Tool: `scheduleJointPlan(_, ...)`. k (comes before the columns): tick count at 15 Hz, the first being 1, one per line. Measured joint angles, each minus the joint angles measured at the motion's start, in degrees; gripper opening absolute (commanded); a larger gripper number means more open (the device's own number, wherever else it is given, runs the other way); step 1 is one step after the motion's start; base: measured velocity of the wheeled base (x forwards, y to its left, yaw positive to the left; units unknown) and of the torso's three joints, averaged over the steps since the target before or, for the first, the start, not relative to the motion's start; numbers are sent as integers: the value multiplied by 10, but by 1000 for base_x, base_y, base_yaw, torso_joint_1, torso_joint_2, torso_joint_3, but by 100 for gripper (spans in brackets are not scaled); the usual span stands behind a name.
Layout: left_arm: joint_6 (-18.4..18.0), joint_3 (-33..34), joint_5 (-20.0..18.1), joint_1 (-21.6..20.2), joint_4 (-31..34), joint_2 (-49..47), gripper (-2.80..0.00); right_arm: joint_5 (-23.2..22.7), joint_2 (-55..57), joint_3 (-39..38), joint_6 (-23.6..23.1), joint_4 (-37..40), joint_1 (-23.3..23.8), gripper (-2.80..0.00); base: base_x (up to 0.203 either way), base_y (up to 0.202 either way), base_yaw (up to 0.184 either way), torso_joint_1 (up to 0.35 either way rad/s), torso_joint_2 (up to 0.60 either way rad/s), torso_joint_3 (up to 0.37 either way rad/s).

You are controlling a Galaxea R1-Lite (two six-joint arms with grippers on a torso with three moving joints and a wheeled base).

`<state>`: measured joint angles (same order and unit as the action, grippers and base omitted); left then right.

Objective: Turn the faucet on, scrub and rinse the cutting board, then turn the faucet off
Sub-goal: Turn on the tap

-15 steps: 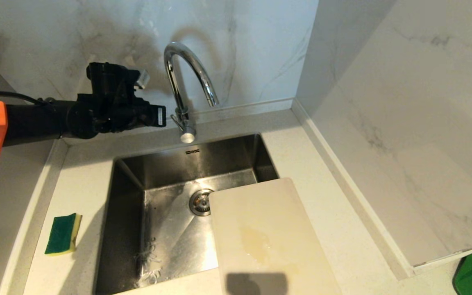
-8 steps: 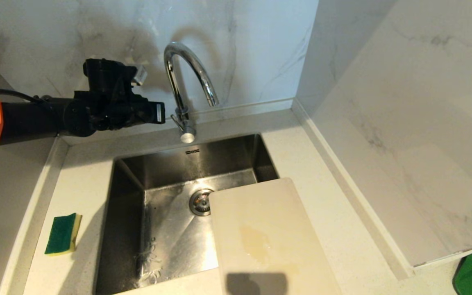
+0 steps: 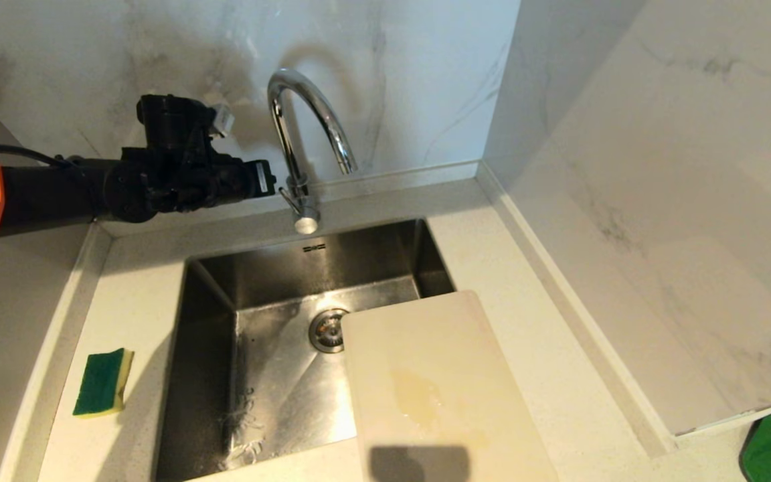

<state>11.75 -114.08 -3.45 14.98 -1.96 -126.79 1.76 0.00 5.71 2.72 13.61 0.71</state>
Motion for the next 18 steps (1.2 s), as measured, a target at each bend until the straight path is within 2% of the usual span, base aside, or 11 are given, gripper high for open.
scheduleJointPlan(5,34,0,-14,5,5,-5,-280,0,0,0,0,0,0,-280,0,0,0,0,0,0)
scheduleJointPlan(8,61,-1,-36,6,25,-7,-280,0,0,0,0,0,0,-280,0,0,0,0,0,0)
scheduleJointPlan(10,63,0,-38,7,43,-7,-280,0,0,0,0,0,0,-280,0,0,0,0,0,0)
scheduleJointPlan(13,73,1,-56,7,104,2,-280,0,0,0,0,0,0,-280,0,0,0,0,0,0)
scheduleJointPlan(16,85,3,-77,7,204,20,-280,0,0,0,0,0,0,-280,0,0,0,0,0,0)
scheduleJointPlan(18,82,1,-71,7,213,27,-280,0,0,0,0,0,0,-280,0,0,0,0,0,0)
